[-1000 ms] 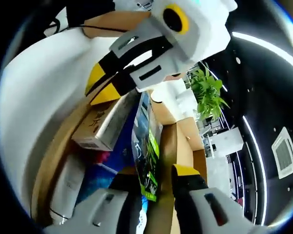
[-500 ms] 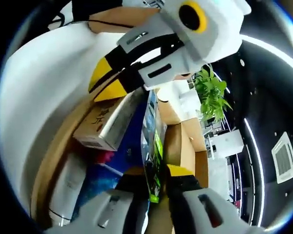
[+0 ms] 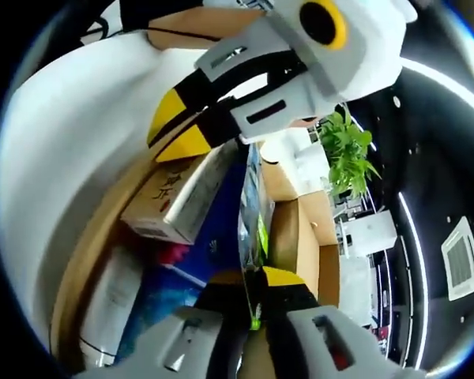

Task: Operate the shoe box by opening the lid, removing the specified soft item, and placing it in the target area until the item is outside and the box remains undamaged.

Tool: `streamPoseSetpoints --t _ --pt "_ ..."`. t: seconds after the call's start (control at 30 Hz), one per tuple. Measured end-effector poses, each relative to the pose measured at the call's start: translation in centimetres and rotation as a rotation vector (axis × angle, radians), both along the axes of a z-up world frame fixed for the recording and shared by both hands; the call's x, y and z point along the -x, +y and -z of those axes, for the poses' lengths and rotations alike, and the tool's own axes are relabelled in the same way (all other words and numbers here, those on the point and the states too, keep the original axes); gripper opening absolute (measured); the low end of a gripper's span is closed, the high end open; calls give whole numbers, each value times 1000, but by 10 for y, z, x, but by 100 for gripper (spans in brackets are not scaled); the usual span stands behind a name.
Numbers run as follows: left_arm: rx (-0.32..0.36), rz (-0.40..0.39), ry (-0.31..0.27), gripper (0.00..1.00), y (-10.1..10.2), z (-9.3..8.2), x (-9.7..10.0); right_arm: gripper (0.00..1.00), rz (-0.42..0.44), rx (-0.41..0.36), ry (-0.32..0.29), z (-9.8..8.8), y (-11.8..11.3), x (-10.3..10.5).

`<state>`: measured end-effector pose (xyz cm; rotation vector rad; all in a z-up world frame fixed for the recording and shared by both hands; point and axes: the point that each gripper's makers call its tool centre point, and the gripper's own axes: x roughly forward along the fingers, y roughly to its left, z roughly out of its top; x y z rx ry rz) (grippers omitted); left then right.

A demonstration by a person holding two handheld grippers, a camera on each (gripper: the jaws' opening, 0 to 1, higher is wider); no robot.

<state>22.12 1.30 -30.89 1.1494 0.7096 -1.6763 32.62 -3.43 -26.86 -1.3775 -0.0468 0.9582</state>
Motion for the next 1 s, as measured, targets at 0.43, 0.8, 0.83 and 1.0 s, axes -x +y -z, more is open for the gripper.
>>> streamPoseSetpoints --t 0.43,0.8,0.83,1.0 --pt "4 -1 4 6 0 -1 1 1 6 59 -47 -12 -11 6" --pt "3 -4 9 6 1 -1 1 1 44 106 -81 -20 -36 12" --pt "3 -6 10 6 1 -1 1 1 48 110 -84 -22 -39 13" --pt "2 -9 10 6 1 -1 1 1 70 112 -95 -28 -52 17"
